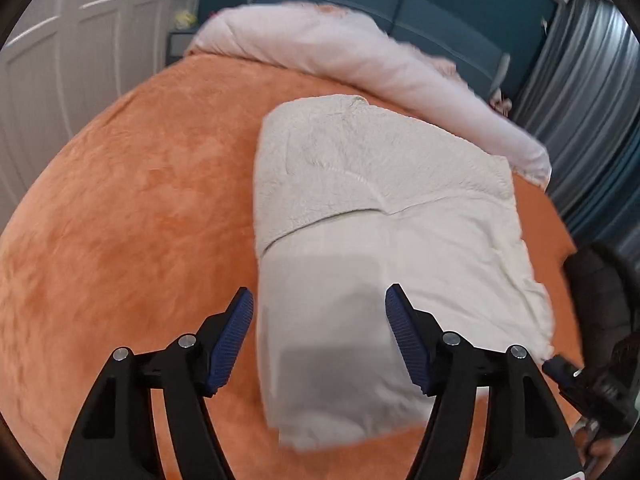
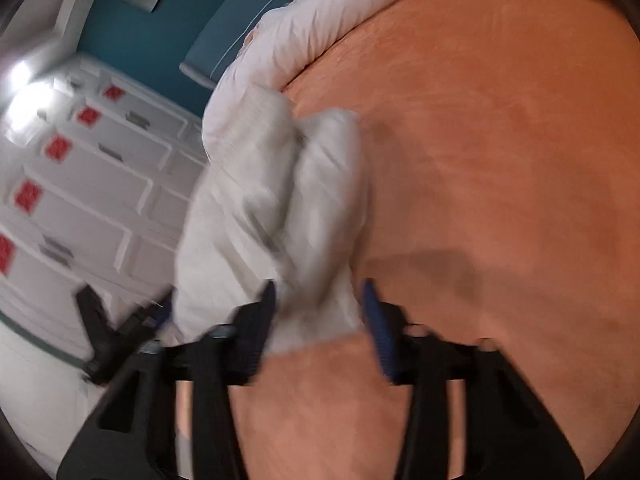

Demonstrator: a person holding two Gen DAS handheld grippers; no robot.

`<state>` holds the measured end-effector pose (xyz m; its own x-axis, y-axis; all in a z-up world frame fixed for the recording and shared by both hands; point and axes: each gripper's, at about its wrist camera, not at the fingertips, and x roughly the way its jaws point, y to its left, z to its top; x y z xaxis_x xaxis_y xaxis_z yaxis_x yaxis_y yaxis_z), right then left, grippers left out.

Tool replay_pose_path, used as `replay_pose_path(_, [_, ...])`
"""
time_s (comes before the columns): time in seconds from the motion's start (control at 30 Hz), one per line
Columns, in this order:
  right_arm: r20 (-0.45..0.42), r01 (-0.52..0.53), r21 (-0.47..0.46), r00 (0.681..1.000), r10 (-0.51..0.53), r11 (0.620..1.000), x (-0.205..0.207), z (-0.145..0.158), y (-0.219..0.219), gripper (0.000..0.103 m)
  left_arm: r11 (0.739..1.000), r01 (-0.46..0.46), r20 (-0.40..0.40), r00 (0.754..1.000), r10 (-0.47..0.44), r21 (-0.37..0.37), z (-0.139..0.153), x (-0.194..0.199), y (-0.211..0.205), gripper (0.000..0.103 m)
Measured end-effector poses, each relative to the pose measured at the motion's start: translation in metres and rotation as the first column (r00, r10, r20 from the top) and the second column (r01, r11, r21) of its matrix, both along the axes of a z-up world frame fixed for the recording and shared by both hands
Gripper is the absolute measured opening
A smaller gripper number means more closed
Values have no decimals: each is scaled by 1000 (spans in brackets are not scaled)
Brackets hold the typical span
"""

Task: Fold large clothes
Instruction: 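Lower the rolled coat onto the bed and open both grippers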

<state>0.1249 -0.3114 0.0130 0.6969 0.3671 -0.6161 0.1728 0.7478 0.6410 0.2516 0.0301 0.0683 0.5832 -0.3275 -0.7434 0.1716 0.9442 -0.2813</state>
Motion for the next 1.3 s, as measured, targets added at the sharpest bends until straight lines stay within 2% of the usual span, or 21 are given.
replay_pose_path(0.07, [31, -43, -108, 998, 47, 993, 7, 24, 9, 6, 1000, -9, 31, 999, 8, 16, 9, -15, -5, 65])
replay_pose_path(0.13, [76, -92, -239, 991, 113, 967, 37, 67, 39, 6, 999, -14, 79, 997, 10, 49, 21, -24, -14, 66])
replay_pose_path(0.17, [84, -106, -278, 987, 134, 955, 46, 78, 50, 5, 997, -21, 103, 995, 13, 71, 32, -24, -24, 66])
replay_pose_path(0.2, [97, -117, -367, 982, 163, 923, 65, 97, 68, 5, 997, -21, 117, 993, 12, 76, 41, -28, -25, 66])
replay_pose_path(0.27, [100, -130, -506, 973, 208, 852, 88, 117, 93, 5, 997, -7, 131, 991, -3, 80, 54, -22, -32, 67])
replay_pose_path(0.3, [89, -126, -591, 971, 220, 797, 105, 125, 105, 6, 996, 0, 135, 991, -13, 94, 58, -17, -39, 67])
replay_pose_path(0.37, [46, -144, -654, 972, 229, 743, 136, 127, 124, 6, 992, 1, 120, 993, -17, 129, 54, -9, -47, 67])
replay_pose_path(0.43, [1, -154, -638, 980, 200, 755, 166, 124, 120, 6, 991, 8, 89, 996, -20, 136, 41, -3, -51, 67])
replay_pose_path(0.5, [-71, -170, -580, 985, 159, 797, 192, 105, 104, 6, 989, 5, 52, 999, -13, 150, 23, 0, -50, 67])
replay_pose_path(0.57, [-154, -189, -544, 980, 124, 818, 206, 81, 95, 7, 988, 5, 23, 1000, -9, 154, 8, 1, -46, 67])
replay_pose_path(0.63, [-240, -220, -511, 965, 108, 831, 207, 47, 86, 6, 987, 2, -11, 1000, 0, 160, -8, 1, -42, 68])
replay_pose_path(0.7, [-300, -241, -475, 949, 101, 846, 195, 11, 80, 1, 988, 1, -11, 1000, 1, 154, -17, -2, -37, 76])
replay_pose_path(0.8, [-291, -226, -436, 951, 101, 871, 176, -20, 75, 0, 984, 21, -12, 1000, -19, 175, -31, -5, -39, 85])
replay_pose_path(0.87, [-298, -221, -408, 949, 100, 886, 174, -22, 71, 0, 981, 12, -7, 1000, -11, 193, -37, -6, -41, 87])
replay_pose_path(0.93, [-308, -208, -387, 947, 87, 898, 172, -7, 67, 1, 980, -9, -16, 1000, 12, 197, -35, -7, -39, 86])
replay_pose_path(1.0, [-214, -176, -378, 972, 100, 909, 147, 27, 66, 5, 982, -16, -25, 999, 21, 189, -26, -10, -35, 83])
replay_pose_path(1.07, [-138, -178, -399, 982, 133, 899, 109, 56, 72, 5, 981, -26, -5, 1000, 27, 194, -16, -20, -33, 82])
replay_pose_path(1.1, [-126, -188, -400, 981, 149, 897, 96, 61, 74, 5, 979, -34, 10, 999, 33, 200, -11, -26, -33, 82])
replay_pose_path(1.17, [-135, -221, -391, 974, 182, 894, 67, 58, 81, 5, 979, -37, 16, 999, 34, 203, -7, -37, -34, 82])
replay_pose_path(1.27, [-242, -290, -377, 948, 209, 880, 51, 17, 92, 4, 977, -28, 1, 1000, 28, 211, -12, -46, -39, 82])
replay_pose_path(1.3, [-287, -308, -367, 935, 209, 878, 48, -4, 94, 0, 975, -28, -4, 1000, 30, 221, -15, -48, -40, 82])
